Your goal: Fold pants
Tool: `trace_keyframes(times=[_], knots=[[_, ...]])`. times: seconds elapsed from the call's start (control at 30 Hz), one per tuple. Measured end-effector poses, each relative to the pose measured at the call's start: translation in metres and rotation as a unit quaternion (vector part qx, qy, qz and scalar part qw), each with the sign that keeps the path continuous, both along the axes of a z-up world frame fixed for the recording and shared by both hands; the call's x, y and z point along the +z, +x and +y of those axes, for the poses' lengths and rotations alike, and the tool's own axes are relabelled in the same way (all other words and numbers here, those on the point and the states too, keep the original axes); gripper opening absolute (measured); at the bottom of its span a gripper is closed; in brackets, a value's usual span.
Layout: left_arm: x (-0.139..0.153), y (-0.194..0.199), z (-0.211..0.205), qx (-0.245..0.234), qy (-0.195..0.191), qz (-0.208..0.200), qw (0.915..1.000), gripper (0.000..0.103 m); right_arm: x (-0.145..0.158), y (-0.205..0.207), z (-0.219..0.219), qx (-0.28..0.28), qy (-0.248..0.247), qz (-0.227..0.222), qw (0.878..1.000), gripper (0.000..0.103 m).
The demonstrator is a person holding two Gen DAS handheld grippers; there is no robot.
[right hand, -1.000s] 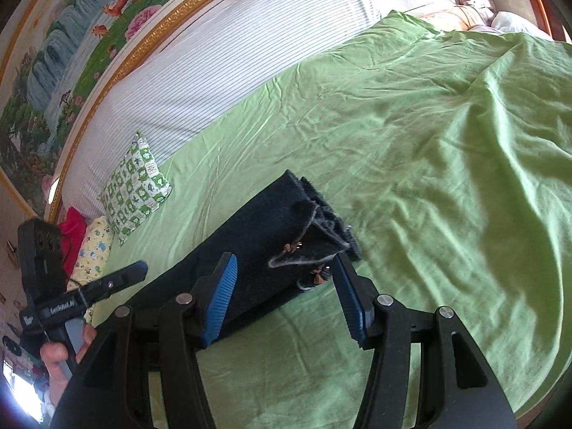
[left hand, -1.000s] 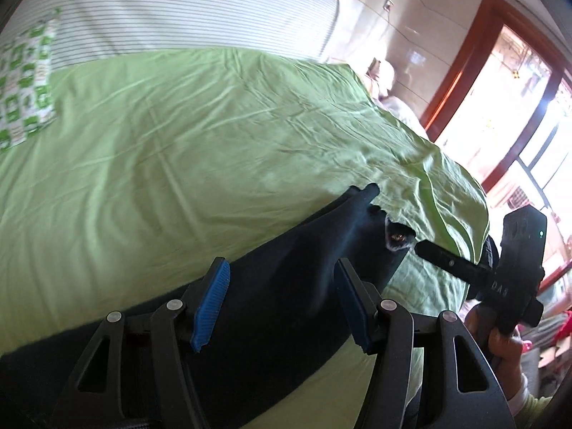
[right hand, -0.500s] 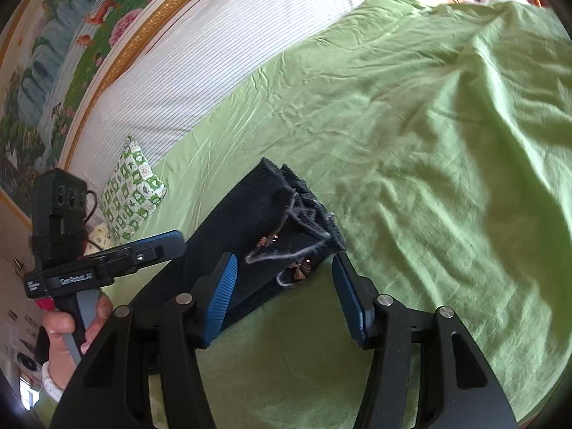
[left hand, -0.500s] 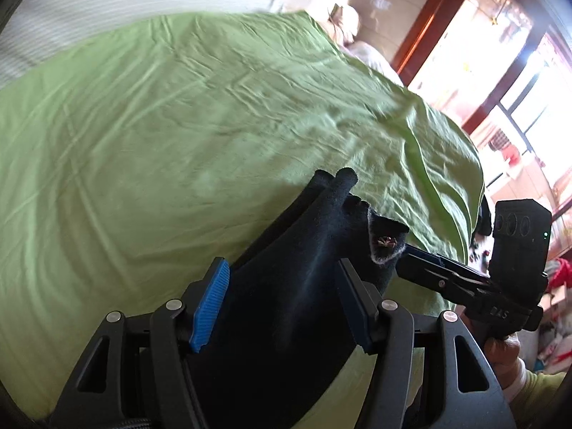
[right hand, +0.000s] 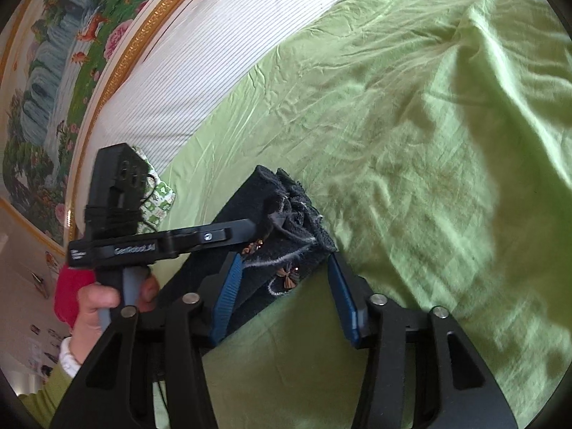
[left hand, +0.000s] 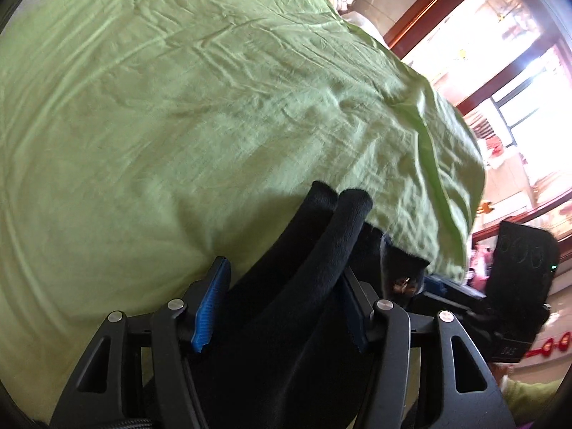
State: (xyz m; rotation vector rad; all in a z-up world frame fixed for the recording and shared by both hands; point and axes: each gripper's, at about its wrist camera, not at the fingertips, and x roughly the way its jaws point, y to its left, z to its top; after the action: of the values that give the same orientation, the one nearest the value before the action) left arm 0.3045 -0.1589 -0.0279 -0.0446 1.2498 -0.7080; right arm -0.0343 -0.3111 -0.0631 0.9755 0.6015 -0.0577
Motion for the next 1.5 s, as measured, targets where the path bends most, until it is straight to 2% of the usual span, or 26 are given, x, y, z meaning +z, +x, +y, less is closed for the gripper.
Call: trace_keyframes(times=[0.1, 0.13, 0.17, 0.2, 0.23, 0.33, 0.5, 0.67, 1.03, 1.3, 1.5], knots=[[-0.003, 0.009, 0.001, -0.009, -0.025, 0.019, 0.9995, 0.053, -0.005, 0.002, -0.004, 0.003, 0.024, -0.011, 1.0, 0.042], [-0.004, 0.012, 0.003, -0.008, -0.032, 0.025, 0.9991, 0.047, -0.006, 0.004, -0.003, 0.005, 0.027, -0.014, 1.0, 0.04], [-0.005, 0.013, 0.005, -0.007, -0.039, 0.027, 0.9988, 0.038, -0.008, 0.005, -0.003, 0.006, 0.027, -0.015, 1.0, 0.033], [-0.004, 0.012, 0.005, -0.009, -0.045, 0.027, 0.9986, 0.03, -0.01, 0.007, -0.003, 0.007, 0.027, -0.013, 1.0, 0.022], [-0.003, 0.01, 0.006, -0.018, -0.055, 0.028, 0.998, 0.019, -0.012, 0.009, -0.004, 0.009, 0.031, -0.012, 0.999, 0.019], [0.002, 0.0, 0.003, -0.034, -0.055, 0.0, 0.9979, 0.012, -0.014, 0.008, -0.005, 0.008, 0.045, -0.027, 0.999, 0.016], [0.014, -0.007, 0.012, -0.023, -0.086, -0.011, 0.9959, 0.011, -0.005, 0.004, -0.005, 0.016, 0.061, -0.063, 0.996, 0.016], [0.04, -0.021, 0.03, -0.014, -0.119, -0.032, 0.9923, 0.011, 0.015, 0.003, 0.0, 0.033, 0.073, -0.105, 0.991, 0.016], [0.082, -0.068, 0.088, 0.028, -0.177, -0.075, 0.981, 0.011, 0.071, 0.012, 0.046, 0.106, 0.049, -0.168, 0.979, 0.015], [0.084, -0.11, 0.145, 0.077, -0.224, -0.09, 0.9675, 0.011, 0.088, 0.031, 0.099, 0.172, 0.05, -0.178, 0.968, 0.016], [0.068, -0.134, 0.192, 0.124, -0.244, -0.091, 0.9575, 0.011, 0.087, 0.054, 0.143, 0.219, 0.051, -0.167, 0.96, 0.015]])
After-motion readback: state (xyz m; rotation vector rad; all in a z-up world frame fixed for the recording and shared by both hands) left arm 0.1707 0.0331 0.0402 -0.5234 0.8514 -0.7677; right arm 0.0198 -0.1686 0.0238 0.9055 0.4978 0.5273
